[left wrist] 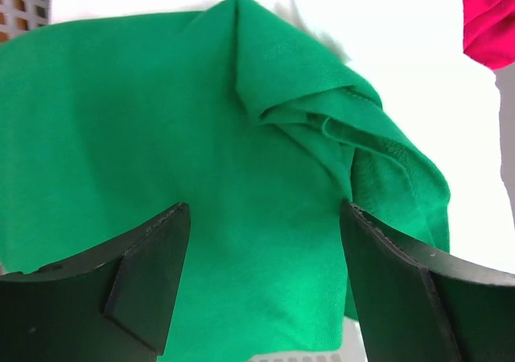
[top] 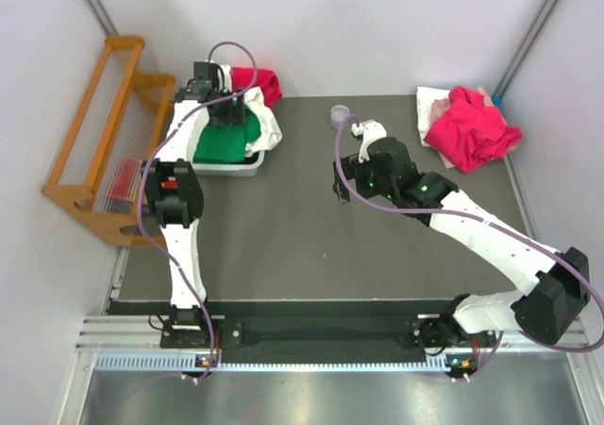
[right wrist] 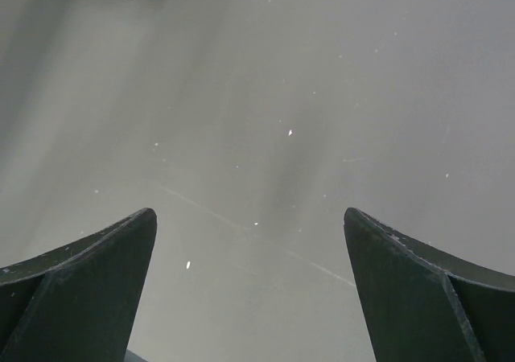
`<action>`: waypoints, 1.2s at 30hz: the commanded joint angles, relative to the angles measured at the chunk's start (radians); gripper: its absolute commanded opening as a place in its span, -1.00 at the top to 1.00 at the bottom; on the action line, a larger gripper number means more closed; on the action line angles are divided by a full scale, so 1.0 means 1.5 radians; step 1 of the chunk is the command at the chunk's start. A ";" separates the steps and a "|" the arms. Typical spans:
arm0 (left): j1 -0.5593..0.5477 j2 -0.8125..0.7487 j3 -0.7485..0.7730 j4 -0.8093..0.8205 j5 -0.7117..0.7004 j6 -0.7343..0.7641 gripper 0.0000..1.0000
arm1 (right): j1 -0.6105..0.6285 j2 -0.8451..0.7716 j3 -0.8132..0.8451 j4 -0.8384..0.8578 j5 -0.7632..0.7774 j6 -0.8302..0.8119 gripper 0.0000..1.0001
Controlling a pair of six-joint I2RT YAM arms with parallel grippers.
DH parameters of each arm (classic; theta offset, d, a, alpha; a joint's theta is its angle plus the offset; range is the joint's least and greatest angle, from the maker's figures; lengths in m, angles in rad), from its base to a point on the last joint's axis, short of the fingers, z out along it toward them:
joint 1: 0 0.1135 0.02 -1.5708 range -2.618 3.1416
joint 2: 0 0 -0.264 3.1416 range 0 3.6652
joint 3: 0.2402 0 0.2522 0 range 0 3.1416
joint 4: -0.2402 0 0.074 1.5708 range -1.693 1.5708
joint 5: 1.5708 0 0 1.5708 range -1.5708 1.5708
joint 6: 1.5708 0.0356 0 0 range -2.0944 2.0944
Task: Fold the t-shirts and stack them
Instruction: Grab the tshirt from the pile
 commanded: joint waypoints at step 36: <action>-0.028 0.061 0.091 0.113 -0.063 -0.041 0.68 | 0.012 0.027 -0.018 0.063 -0.057 0.014 -0.99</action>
